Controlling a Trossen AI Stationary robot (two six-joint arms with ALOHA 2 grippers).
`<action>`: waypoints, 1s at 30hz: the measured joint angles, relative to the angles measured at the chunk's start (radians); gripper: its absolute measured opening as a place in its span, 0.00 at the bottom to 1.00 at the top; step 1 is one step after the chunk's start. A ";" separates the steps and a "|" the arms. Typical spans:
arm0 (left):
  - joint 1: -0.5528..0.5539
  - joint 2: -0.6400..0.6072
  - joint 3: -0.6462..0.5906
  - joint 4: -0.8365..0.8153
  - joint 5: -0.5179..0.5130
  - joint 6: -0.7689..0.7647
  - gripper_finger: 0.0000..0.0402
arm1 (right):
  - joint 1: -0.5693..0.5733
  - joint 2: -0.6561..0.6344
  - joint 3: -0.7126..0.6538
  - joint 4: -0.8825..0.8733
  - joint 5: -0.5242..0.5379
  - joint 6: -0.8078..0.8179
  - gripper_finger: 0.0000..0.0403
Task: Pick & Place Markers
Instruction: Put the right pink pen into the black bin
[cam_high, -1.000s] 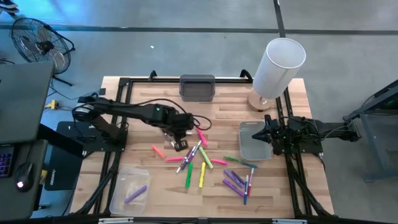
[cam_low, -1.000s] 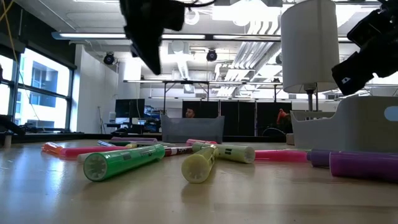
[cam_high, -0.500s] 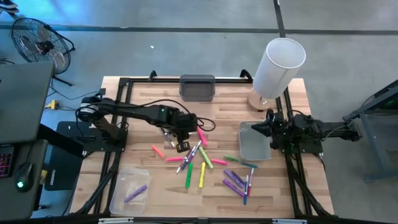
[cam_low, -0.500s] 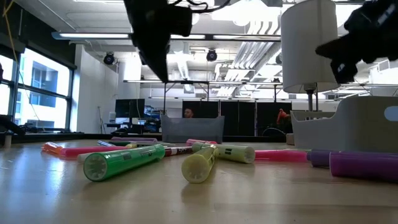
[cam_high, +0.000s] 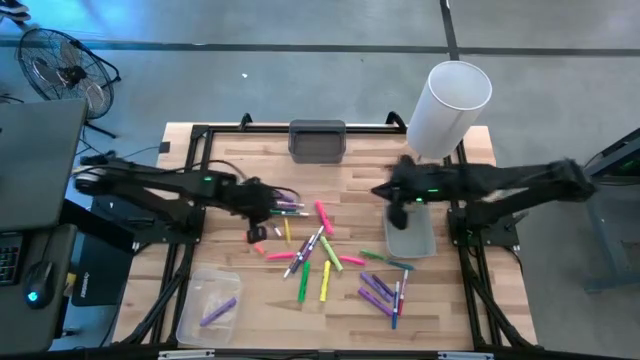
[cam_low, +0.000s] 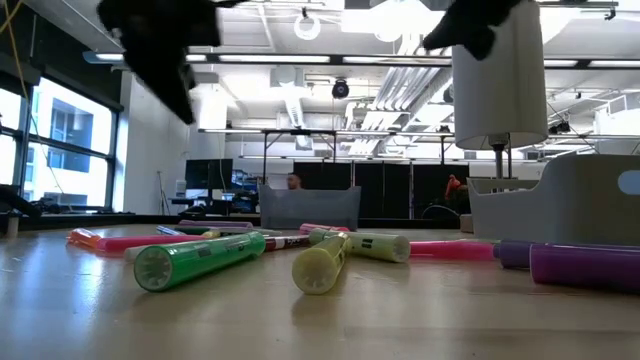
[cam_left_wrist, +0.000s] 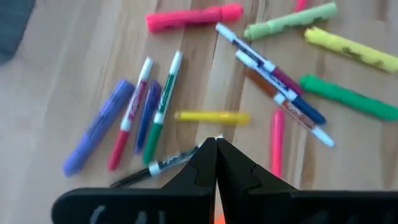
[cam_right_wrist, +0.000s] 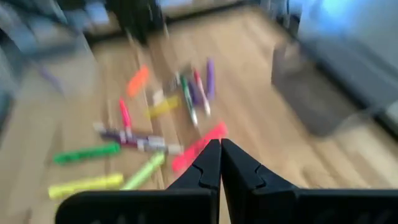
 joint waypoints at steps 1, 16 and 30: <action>0.000 -0.052 -0.040 0.004 0.009 -0.017 0.00 | 0.001 0.075 0.076 -0.076 -0.001 0.013 0.00; 0.001 -0.529 -0.229 -0.018 0.111 -0.115 0.00 | 0.179 0.855 0.728 -0.602 -0.106 0.047 0.00; 0.000 -0.601 -0.229 -0.138 0.162 -0.106 0.00 | 0.259 1.020 0.684 -0.576 -0.225 0.231 0.03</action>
